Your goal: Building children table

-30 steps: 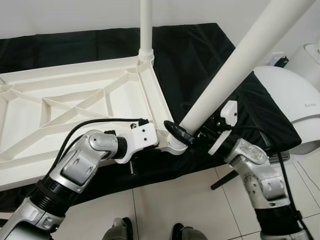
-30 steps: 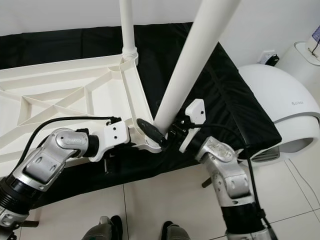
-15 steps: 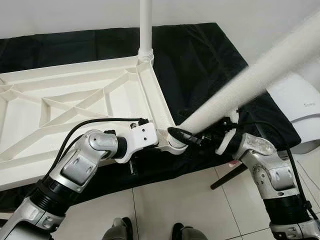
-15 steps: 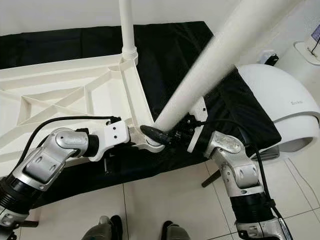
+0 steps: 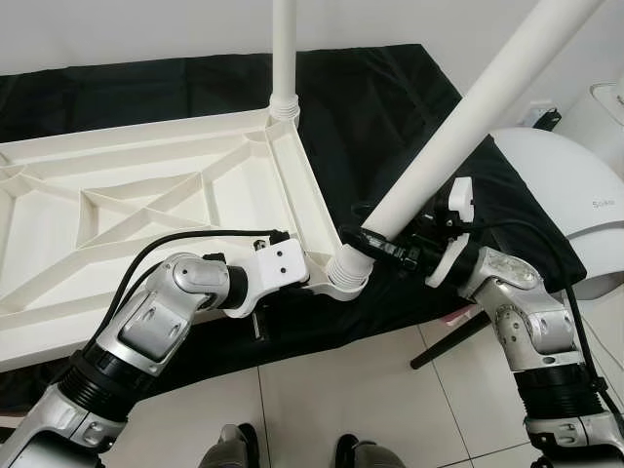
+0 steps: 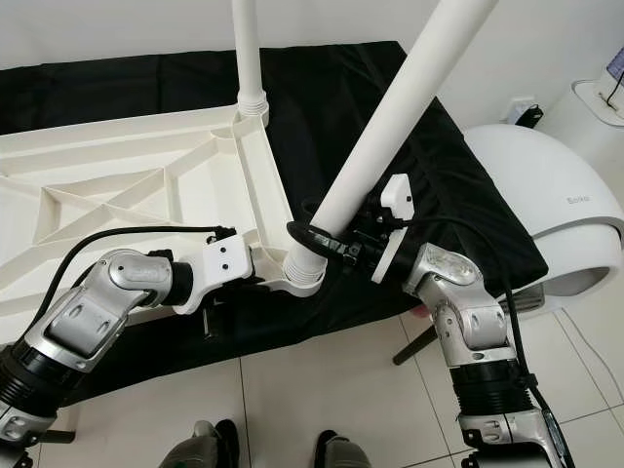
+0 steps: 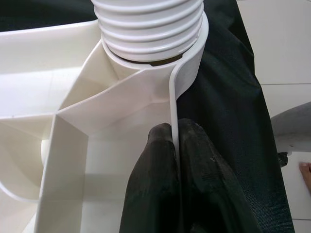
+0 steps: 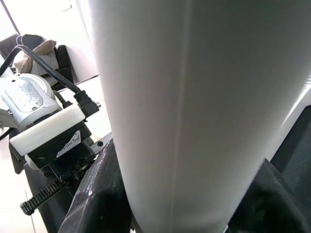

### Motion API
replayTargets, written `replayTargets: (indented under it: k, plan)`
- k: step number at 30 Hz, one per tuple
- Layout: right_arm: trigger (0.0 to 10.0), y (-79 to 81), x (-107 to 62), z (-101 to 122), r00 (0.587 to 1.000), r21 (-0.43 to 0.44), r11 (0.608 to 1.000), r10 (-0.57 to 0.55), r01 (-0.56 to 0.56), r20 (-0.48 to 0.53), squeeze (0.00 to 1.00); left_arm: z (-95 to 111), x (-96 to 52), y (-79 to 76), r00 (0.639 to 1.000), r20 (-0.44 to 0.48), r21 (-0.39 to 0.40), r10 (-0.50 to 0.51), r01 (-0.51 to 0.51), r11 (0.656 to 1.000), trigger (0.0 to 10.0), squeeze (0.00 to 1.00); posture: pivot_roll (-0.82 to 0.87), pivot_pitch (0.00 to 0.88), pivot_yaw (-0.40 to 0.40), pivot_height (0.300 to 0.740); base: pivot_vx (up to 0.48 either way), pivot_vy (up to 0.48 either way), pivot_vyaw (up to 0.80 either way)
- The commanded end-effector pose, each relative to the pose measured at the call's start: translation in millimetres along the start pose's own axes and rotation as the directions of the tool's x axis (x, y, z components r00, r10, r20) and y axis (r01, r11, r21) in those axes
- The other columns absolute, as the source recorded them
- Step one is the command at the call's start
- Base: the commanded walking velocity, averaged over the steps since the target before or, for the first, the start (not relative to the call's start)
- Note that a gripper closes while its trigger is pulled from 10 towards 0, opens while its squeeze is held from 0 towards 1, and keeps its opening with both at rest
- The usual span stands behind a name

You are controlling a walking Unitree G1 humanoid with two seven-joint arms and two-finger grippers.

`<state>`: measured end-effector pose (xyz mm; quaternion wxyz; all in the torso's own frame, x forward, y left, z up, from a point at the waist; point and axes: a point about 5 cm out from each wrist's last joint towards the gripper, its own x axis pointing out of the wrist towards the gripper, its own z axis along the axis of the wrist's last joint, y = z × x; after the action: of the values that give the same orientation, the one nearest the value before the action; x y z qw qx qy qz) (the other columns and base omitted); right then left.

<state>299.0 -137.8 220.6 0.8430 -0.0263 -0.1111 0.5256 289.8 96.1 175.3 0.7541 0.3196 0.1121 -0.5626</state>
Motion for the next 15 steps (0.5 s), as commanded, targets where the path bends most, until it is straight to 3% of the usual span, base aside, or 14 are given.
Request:
replayTargets:
  k: [1,2,3,4,15]
  plan:
    - [0.0,-2.7,0.8,5.4,1.000,-0.030,1.000,0.000,0.000,0.018,0.00,-19.2,6.4,-8.2,0.996,-0.083,-0.045,-0.015,0.011,0.999,10.0,0.00,-0.02,0.191,0.000,0.740,0.000,0.000,0.00]
    - [2.9,-3.2,1.3,5.9,1.000,-0.035,0.999,0.002,-0.001,0.015,0.00,-19.2,6.4,-8.2,0.996,-0.083,-0.044,-0.014,0.010,0.999,10.0,0.00,-0.02,0.191,0.000,0.740,0.000,0.000,0.00]
    - [2.9,-3.2,1.3,5.9,1.000,-0.035,0.999,0.002,-0.001,0.015,0.00,-19.2,6.4,-8.2,0.996,-0.083,-0.044,-0.014,0.010,0.999,10.0,0.00,-0.02,0.191,0.000,0.740,0.000,0.000,0.00]
    - [10.0,-5.9,2.8,7.4,1.000,-0.048,0.999,-0.006,0.007,0.012,0.00,-19.2,6.5,-8.2,0.996,-0.083,-0.043,-0.013,0.010,0.999,10.0,0.00,-0.02,0.189,0.001,0.740,0.000,0.000,0.00]
    - [10.0,-16.5,8.7,20.2,0.997,-0.138,0.988,0.057,-0.063,-0.048,0.00,-17.7,7.2,-8.0,0.997,-0.078,-0.041,-0.013,0.009,0.999,10.0,0.00,-0.02,0.200,-0.003,0.740,0.000,0.000,0.00]
